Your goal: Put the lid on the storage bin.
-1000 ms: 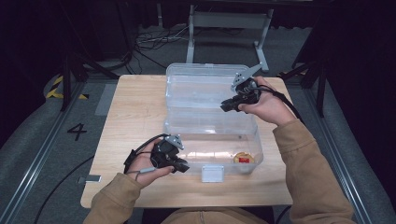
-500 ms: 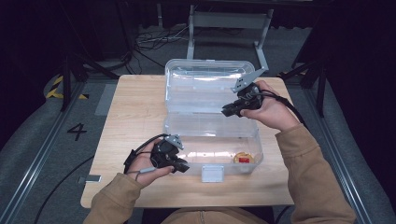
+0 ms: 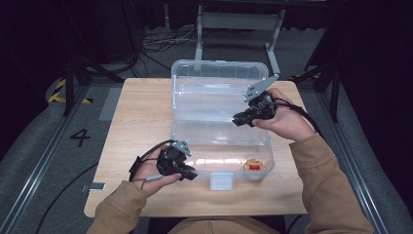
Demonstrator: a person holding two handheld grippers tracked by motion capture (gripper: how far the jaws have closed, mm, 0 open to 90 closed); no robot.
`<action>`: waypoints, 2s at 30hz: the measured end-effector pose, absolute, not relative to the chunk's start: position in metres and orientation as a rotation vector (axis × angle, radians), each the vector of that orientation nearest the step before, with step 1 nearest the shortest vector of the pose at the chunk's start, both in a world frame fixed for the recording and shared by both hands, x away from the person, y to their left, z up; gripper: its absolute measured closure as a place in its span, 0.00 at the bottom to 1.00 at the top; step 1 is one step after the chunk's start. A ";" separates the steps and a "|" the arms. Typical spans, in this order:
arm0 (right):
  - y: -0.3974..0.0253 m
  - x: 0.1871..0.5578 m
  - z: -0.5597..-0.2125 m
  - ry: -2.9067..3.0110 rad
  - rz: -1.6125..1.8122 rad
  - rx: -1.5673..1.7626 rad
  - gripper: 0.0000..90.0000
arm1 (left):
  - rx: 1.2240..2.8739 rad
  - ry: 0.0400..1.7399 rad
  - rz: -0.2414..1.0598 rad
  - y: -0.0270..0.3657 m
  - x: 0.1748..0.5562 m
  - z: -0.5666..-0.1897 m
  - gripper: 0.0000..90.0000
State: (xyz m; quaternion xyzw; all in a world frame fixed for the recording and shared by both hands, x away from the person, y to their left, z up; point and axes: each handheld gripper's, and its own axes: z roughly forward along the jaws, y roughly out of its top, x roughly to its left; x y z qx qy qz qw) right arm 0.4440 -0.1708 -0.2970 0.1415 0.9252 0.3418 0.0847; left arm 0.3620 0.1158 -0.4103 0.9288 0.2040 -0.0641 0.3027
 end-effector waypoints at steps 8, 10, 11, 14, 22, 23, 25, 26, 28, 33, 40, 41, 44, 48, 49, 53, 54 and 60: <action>-0.171 0.438 -0.298 2.762 1.022 0.403 0.90 | 2.458 0.540 -0.171 0.116 0.362 -0.411 0.84; -0.172 0.436 -0.298 2.759 1.022 0.396 0.90 | 2.461 0.537 -0.171 0.116 0.362 -0.410 0.84; -0.172 0.435 -0.299 2.758 1.024 0.394 0.90 | 2.461 0.537 -0.171 0.116 0.362 -0.410 0.84; -0.172 0.433 -0.299 2.758 1.026 0.387 0.90 | 2.460 0.537 -0.171 0.116 0.362 -0.410 0.84; -0.173 0.428 -0.301 2.765 1.036 0.376 0.90 | 2.458 0.537 -0.171 0.116 0.362 -0.411 0.84; -0.173 0.427 -0.301 2.766 1.037 0.370 0.90 | 2.459 0.537 -0.173 0.116 0.362 -0.410 0.84; -0.173 0.425 -0.302 2.770 1.040 0.373 0.90 | 2.457 0.537 -0.172 0.116 0.362 -0.411 0.84; -0.174 0.425 -0.302 2.770 1.040 0.365 0.91 | 2.457 0.537 -0.172 0.116 0.362 -0.411 0.84; -0.174 0.423 -0.302 2.773 1.041 0.365 0.91 | 2.459 0.538 -0.172 0.117 0.362 -0.410 0.84; -0.174 0.419 -0.303 2.780 1.039 0.349 0.91 | 2.458 0.538 -0.174 0.117 0.363 -0.410 0.84; -0.174 0.415 -0.305 2.771 1.033 0.339 0.91 | 2.457 0.539 -0.172 0.117 0.363 -0.410 0.84; -0.174 0.415 -0.305 2.770 1.033 0.338 0.91 | 2.457 0.538 -0.174 0.117 0.363 -0.411 0.84; -0.173 0.414 -0.305 2.771 1.030 0.331 0.91 | 2.456 0.540 -0.173 0.117 0.363 -0.411 0.84; -0.173 0.412 -0.306 2.770 1.028 0.329 0.91 | 2.456 0.540 -0.172 0.117 0.363 -0.411 0.84; -0.173 0.412 -0.306 2.770 1.028 0.328 0.91 | 2.456 0.540 -0.173 0.117 0.362 -0.411 0.84; -0.174 0.410 -0.307 2.774 1.028 0.328 0.91 | 2.456 0.537 -0.171 0.117 0.363 -0.411 0.84; -0.174 0.409 -0.307 2.773 1.029 0.324 0.91 | 2.456 0.537 -0.171 0.117 0.363 -0.411 0.84; -0.174 0.407 -0.308 2.777 1.030 0.320 0.91 | 2.455 0.538 -0.171 0.117 0.363 -0.411 0.84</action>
